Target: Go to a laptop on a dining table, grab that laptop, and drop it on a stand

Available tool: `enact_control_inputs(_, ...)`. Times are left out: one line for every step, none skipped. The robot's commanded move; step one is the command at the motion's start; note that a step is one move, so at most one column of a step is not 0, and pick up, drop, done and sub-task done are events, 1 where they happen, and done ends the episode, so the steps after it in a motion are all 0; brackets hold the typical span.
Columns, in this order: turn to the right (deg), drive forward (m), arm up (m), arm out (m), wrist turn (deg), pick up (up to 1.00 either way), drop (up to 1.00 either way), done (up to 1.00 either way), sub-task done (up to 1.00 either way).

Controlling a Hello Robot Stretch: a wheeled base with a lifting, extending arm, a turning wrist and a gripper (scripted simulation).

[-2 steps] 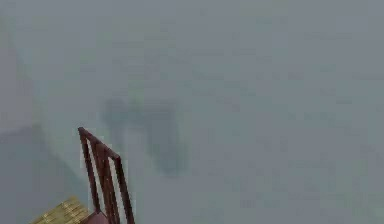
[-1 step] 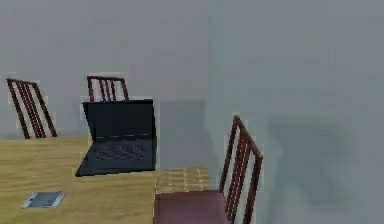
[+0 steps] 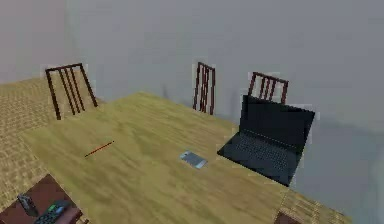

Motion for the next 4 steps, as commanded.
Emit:
enact_control_inputs(-45.0, 0.0, 0.0, 0.0, 0.0, 0.0, 0.0, 0.0, 0.0)
enact_control_inputs(-21.0, 0.0, 0.0, 0.0, 0.0, 0.0, 0.0, 0.0, 0.0)
enact_control_inputs(0.0, 0.0, 0.5, 0.0, 0.0, 0.0, 0.0, 0.0, 0.0)
enact_control_inputs(0.0, 0.0, 0.34, 0.0, 0.0, 0.0, 0.0, 0.0, 0.0)
